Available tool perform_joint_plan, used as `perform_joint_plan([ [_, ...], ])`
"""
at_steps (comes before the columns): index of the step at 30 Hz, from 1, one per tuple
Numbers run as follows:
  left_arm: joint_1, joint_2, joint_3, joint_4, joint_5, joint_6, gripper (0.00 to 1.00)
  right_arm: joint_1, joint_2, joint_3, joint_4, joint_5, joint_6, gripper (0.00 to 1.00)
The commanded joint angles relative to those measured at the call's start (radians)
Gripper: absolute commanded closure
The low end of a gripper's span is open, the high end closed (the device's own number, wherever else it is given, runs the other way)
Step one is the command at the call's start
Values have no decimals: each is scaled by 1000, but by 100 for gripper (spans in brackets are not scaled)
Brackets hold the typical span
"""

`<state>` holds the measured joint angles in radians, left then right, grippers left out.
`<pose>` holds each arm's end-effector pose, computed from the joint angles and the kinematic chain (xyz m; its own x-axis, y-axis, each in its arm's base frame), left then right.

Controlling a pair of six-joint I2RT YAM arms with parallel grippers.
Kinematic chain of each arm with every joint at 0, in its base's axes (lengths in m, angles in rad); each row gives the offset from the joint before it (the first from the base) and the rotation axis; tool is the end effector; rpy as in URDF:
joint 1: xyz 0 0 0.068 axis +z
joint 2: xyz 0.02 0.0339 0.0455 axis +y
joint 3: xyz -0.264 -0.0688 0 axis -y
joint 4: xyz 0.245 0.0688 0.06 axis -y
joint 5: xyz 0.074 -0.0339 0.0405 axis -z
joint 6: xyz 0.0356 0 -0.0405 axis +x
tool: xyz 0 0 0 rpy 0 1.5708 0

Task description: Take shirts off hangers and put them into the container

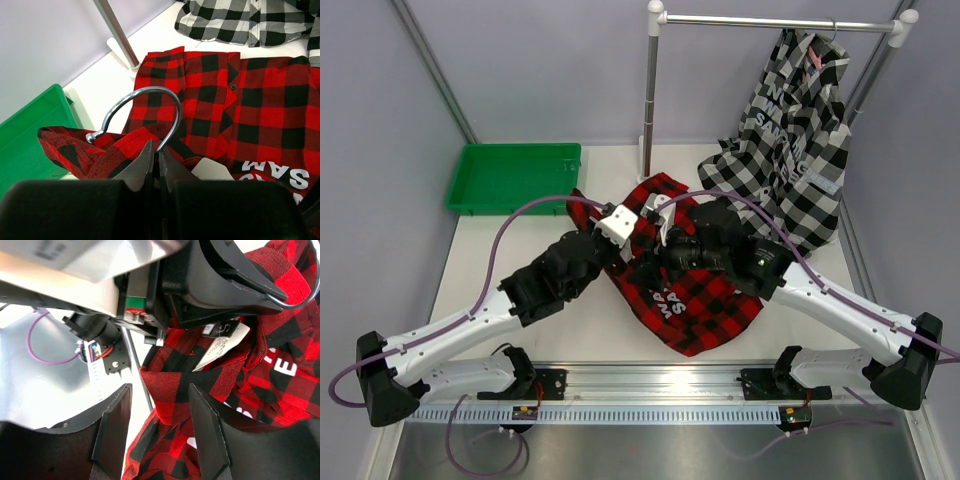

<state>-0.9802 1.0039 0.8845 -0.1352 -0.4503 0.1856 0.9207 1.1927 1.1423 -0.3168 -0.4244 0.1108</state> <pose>0.1417 -0.1835 0.3399 -0.0431 0.3627 -0.9309 0.5303 0.7980 0.2863 0.1515 0.2235 0.3682 -0.3219 -0.2569 -0.9113 -0.9281 0.2757 0.2501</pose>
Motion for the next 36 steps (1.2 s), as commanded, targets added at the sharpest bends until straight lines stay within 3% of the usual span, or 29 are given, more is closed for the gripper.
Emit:
perform_joint_plan([
  [1,8,-8,64,57,-45,-6,100,24,19,50,-14,82,-29,43],
  [8,9,-11,70,45,-54,-9,100,47,30,57,-21,134,-39,49],
  [19,9,-7,68,45,-62,-8,100,52,-21,63,-13,168,-40,100],
  [27,20,15,88,40,-146,-27,100,64,-91,59,-86,194,-25,100],
  [36,86,104,221,-6,-296,-104,100,89,-229,-12,-182,220,13,100],
])
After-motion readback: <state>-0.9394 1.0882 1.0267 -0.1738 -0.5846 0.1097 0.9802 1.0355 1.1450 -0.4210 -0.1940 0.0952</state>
